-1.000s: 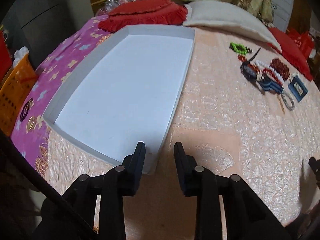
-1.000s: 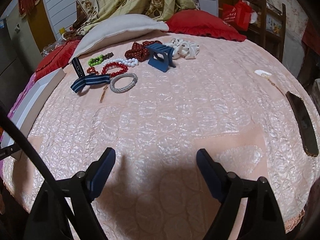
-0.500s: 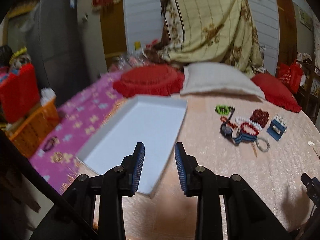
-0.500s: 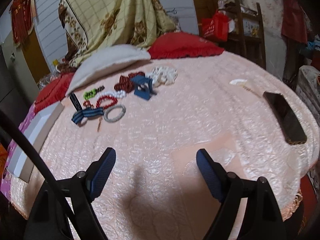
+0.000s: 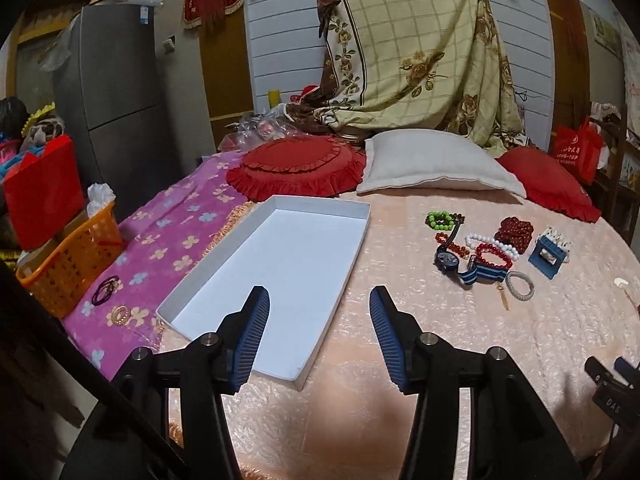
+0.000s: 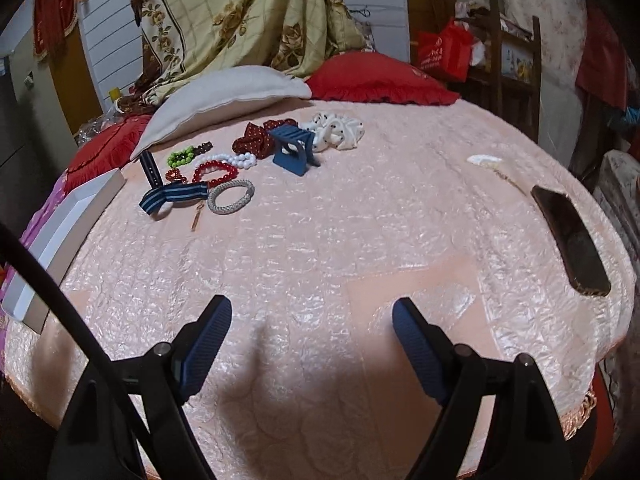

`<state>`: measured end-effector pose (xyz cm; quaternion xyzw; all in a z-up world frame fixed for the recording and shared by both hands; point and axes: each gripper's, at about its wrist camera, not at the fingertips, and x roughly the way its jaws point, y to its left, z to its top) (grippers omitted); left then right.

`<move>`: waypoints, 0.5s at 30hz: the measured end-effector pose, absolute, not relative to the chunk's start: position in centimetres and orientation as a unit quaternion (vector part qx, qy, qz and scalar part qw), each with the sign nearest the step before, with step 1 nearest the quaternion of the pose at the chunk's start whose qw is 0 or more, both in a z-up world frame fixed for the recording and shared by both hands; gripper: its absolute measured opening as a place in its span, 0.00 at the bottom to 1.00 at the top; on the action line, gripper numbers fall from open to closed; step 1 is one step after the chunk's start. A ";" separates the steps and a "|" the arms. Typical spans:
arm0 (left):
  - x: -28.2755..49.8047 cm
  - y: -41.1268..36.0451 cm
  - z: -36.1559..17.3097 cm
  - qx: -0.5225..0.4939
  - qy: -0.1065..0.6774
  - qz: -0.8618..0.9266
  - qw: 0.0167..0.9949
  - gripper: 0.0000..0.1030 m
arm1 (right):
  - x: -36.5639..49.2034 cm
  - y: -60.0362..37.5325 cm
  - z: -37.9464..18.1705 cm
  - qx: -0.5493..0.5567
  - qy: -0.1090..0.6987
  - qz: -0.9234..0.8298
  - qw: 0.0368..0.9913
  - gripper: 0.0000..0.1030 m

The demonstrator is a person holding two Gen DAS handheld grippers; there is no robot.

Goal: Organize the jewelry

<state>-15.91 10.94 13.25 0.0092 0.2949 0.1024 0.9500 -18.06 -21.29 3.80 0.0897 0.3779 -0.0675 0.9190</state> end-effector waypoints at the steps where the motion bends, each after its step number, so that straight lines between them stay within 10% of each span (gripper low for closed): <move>1: -15.8 10.9 13.2 0.010 0.298 0.104 0.949 0.27 | -17.9 -21.2 3.7 0.090 0.381 -0.069 0.918 0.84; 15: -15.8 10.4 13.4 0.020 0.300 0.111 0.947 0.27 | -16.3 -23.0 4.8 0.112 0.378 -0.073 0.916 0.84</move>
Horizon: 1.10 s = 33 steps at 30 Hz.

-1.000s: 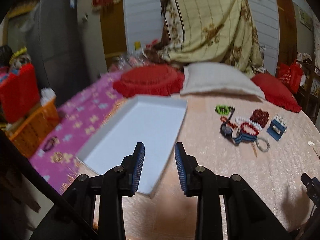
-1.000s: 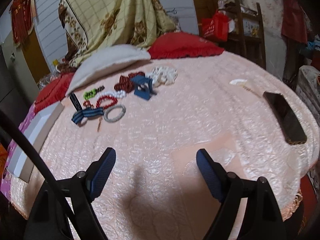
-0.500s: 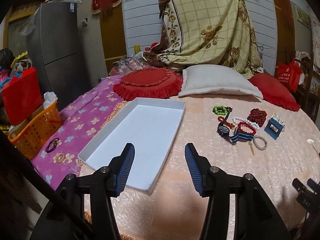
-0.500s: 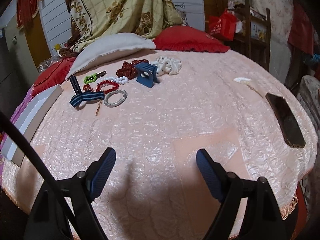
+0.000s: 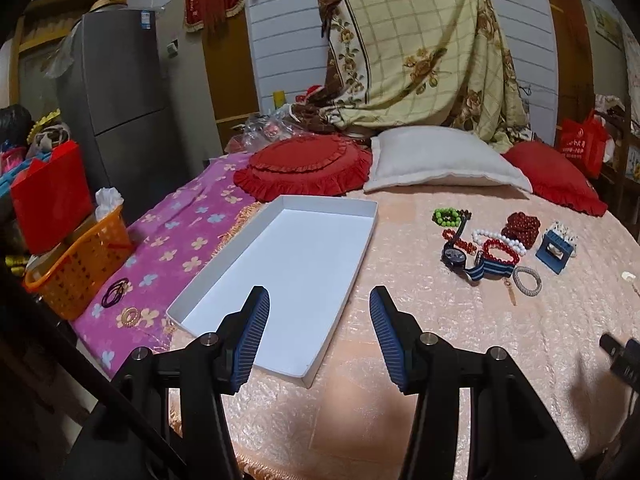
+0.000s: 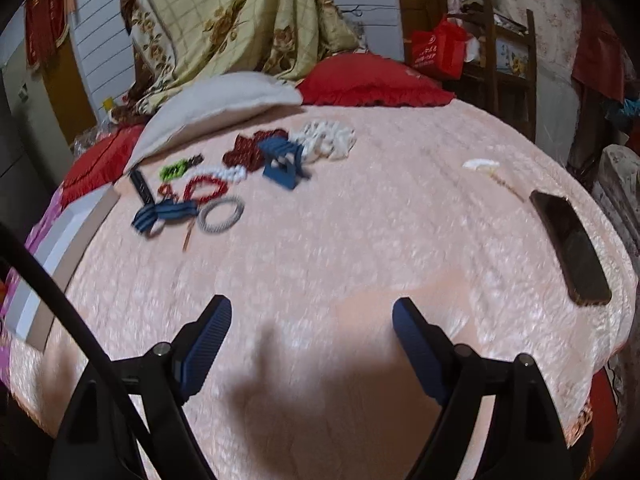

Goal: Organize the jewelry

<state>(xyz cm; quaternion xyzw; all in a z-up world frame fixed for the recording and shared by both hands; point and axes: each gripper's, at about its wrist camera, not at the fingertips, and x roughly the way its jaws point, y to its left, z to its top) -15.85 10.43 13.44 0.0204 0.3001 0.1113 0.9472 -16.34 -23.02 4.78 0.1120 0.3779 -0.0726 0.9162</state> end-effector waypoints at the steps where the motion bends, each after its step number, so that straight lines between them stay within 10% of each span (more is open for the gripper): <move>1: -15.6 10.3 13.6 0.019 0.303 0.107 0.947 0.27 | -16.1 -23.2 4.9 0.114 0.379 -0.072 0.915 0.84; 33: 11.5 2.7 3.4 0.029 0.496 -0.160 0.853 0.27 | 2.8 -26.6 2.1 0.134 0.427 -0.009 0.894 0.84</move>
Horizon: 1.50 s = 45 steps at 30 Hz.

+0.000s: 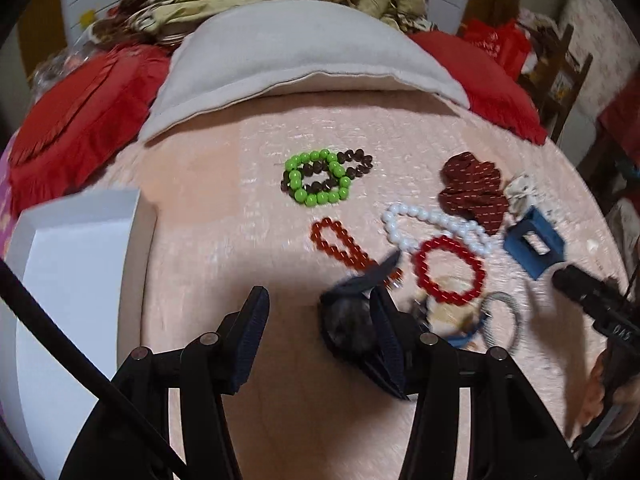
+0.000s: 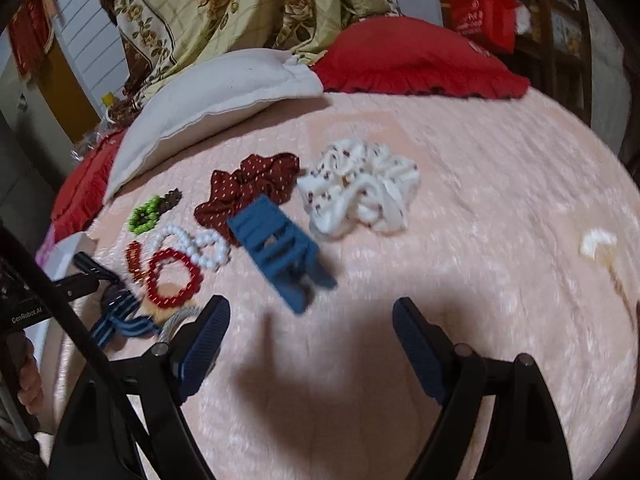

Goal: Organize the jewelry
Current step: 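Grasp the blue-striped watch with the left tool while the right grasps the blue claw clip, then carry the watch and claw clip into the white tray and release both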

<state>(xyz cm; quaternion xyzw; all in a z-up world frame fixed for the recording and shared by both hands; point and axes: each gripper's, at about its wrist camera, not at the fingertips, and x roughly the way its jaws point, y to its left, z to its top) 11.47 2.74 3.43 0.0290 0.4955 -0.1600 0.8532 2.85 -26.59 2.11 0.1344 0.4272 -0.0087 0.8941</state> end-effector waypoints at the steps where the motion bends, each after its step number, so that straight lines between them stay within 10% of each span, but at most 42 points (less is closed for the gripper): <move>1: 12.0 2.7 3.1 0.033 0.499 -0.162 0.851 0.27 | 3.1 -26.5 2.1 0.131 0.427 -0.010 0.894 0.84; 7: 13.3 1.6 1.5 0.052 0.510 -0.184 0.839 0.27 | 4.8 -25.8 2.2 0.108 0.422 -0.020 0.900 0.81; 11: 12.7 0.8 1.4 0.045 0.512 -0.192 0.836 0.00 | 5.3 -25.1 2.1 0.099 0.431 -0.004 0.897 0.26; 15: 12.0 1.4 2.6 0.004 0.517 -0.183 0.836 0.00 | 4.5 -25.0 2.6 0.111 0.426 0.001 0.898 0.19; 45: 2.9 16.0 22.6 0.031 0.374 -0.080 0.923 0.00 | -0.8 -7.5 17.1 0.083 0.389 0.209 0.893 0.16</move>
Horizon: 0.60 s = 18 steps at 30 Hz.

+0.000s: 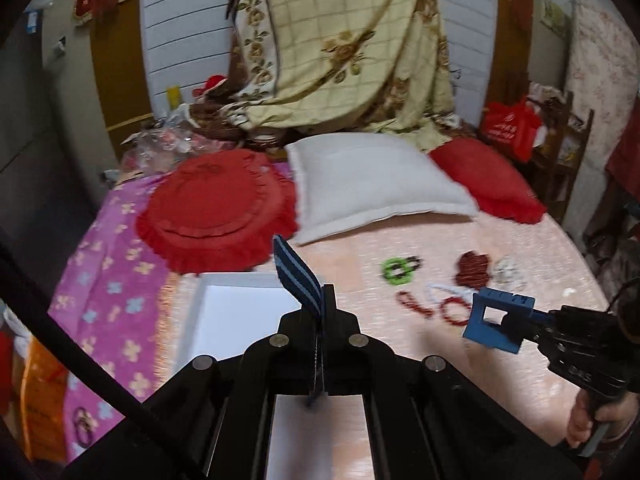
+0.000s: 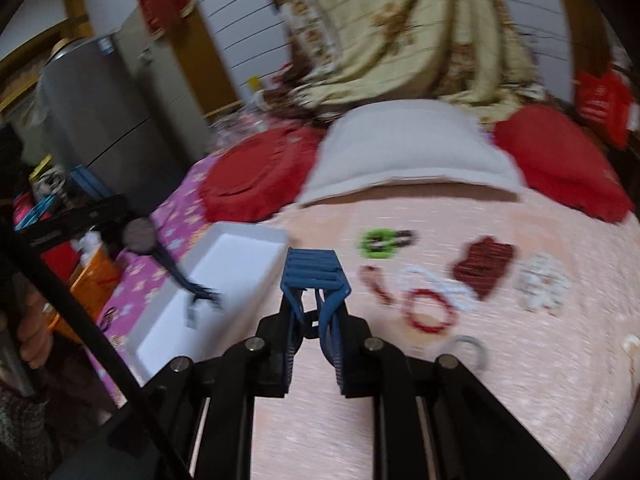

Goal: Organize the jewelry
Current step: 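Carry the watch and claw clip into the white tray and release both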

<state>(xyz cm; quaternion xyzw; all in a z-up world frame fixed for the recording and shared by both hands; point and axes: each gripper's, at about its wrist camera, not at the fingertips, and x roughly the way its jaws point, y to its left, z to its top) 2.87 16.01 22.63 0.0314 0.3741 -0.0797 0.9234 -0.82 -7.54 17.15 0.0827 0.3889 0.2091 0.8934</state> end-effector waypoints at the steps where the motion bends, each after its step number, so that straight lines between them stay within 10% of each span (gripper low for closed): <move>1: 3.6 16.8 22.0 0.035 0.379 -0.075 0.922 0.00 | -0.1 -5.9 17.0 0.080 0.396 0.224 0.887 0.16; 18: 18.3 28.9 8.8 -0.031 0.469 0.033 0.882 0.00 | 14.9 10.2 7.2 0.060 0.489 0.255 0.832 0.16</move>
